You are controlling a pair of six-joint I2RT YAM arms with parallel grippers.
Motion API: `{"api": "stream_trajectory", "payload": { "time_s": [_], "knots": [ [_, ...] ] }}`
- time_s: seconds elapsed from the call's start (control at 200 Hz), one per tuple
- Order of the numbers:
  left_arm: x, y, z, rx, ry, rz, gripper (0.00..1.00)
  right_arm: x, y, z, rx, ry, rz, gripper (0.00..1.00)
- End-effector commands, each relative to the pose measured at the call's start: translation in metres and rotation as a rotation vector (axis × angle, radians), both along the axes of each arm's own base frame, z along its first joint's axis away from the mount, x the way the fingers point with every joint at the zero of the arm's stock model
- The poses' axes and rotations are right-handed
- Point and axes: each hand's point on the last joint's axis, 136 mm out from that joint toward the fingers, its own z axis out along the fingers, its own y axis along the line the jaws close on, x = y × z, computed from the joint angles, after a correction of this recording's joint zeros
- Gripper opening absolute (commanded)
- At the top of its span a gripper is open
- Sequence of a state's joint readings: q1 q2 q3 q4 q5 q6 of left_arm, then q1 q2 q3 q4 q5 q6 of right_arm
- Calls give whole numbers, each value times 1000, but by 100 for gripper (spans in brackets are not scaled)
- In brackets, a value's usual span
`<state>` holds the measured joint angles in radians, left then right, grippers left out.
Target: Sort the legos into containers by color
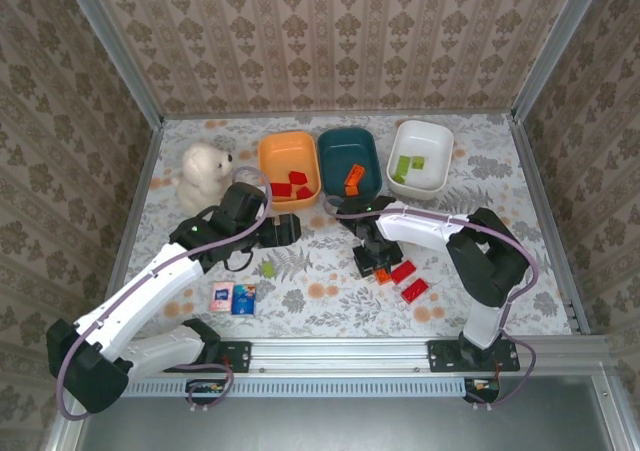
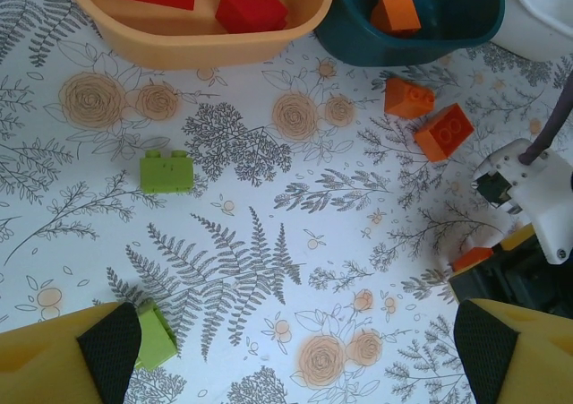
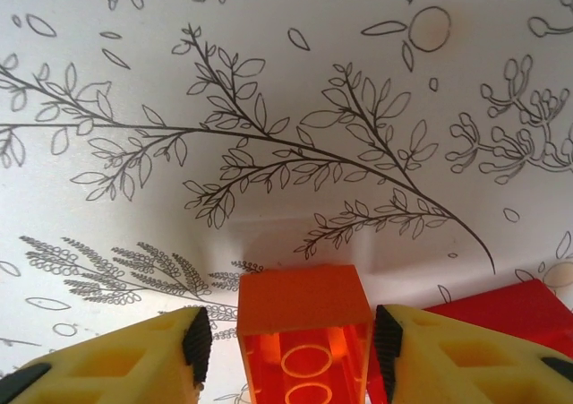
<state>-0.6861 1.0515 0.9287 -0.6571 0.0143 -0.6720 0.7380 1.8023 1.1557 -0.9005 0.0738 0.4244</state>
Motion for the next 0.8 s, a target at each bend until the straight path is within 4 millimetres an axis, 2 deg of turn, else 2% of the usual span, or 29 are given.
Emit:
{"api": "stream_trajectory", "payload": {
  "time_s": [0.0, 0.17, 0.23, 0.295, 0.44, 0.54, 0.66, 0.795],
  "knots": [
    [1, 2, 2, -10, -5, 26, 94, -7, -6, -7, -31, 17, 5, 48],
    [3, -1, 0, -14, -2, 22, 94, -5, -3, -5, -17, 8, 4, 34],
    [3, -3, -2, -16, 3, 17, 94, 4, 1, 8, 0, -34, 0, 32],
    [4, -6, -2, -21, 6, 11, 94, 18, 6, 34, 28, -106, -6, 31],
    [9, -13, 1, -43, 5, 8, 94, 66, 16, 103, 105, -283, -46, 30],
    [15, -18, 6, -60, -7, 15, 94, 106, 16, 132, 134, -372, -97, 29],
    [21, -21, 10, -71, -17, 22, 94, 151, 18, 146, 155, -429, -145, 28],
    [23, -21, 13, -79, -21, 32, 94, 196, 20, 146, 150, -483, -183, 27]
  ]
}}
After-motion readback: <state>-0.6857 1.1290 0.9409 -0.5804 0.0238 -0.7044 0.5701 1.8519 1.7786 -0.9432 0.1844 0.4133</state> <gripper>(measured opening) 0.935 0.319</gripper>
